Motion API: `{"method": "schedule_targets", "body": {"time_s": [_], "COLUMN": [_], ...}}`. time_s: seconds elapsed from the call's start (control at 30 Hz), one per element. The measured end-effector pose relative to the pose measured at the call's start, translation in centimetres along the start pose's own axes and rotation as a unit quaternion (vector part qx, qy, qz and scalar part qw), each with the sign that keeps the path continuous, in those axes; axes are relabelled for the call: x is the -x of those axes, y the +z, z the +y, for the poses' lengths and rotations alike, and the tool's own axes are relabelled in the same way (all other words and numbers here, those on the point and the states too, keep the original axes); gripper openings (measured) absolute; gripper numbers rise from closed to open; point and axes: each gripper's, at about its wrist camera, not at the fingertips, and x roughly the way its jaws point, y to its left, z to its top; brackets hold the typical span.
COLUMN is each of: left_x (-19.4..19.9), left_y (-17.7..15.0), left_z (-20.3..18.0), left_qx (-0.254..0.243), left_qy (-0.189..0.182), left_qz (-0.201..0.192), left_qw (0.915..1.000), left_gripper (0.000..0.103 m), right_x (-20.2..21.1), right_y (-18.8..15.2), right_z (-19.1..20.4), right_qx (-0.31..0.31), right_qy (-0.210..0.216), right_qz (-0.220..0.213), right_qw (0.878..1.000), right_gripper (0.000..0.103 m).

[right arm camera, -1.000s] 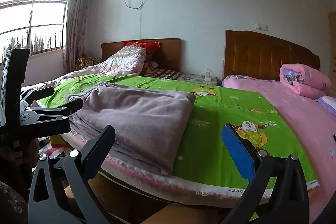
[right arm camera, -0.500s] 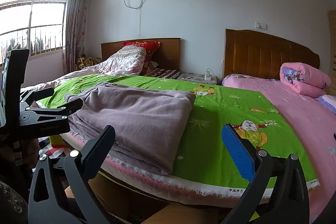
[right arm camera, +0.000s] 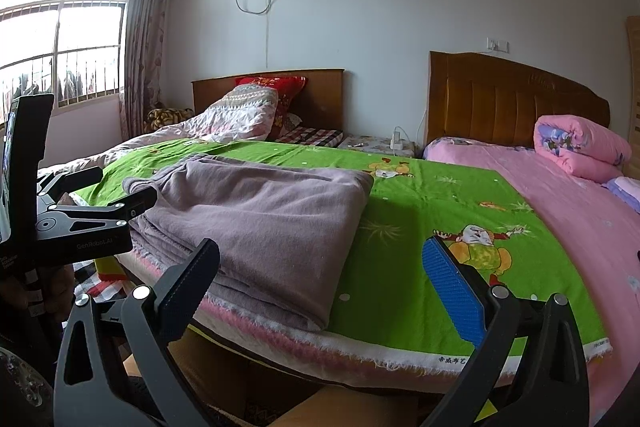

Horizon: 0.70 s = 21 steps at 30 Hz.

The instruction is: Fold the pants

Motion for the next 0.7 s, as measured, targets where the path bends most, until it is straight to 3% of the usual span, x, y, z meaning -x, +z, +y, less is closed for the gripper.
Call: {"method": "schedule_targets", "body": {"time_s": [0.6,0.7], "left_x": [-0.26,-0.4], "left_y": [-0.32,-0.49], "left_z": [0.19,0.41], "left_qx": [0.001,0.006], "left_qy": [-0.005,0.01], "left_qz": [0.003,0.004], "left_qw": [1.0,0.9999], "left_gripper": [0.102,0.102], "right_x": [-0.13,-0.1], "right_y": [-0.18,-0.17], "right_z": [-0.11,-0.19], "right_qx": [0.002,0.004], "right_qy": [0.006,0.008], "right_qz": [0.006,0.006], "right_qw": [1.0,1.0], "right_gripper": [0.098,0.098]}}
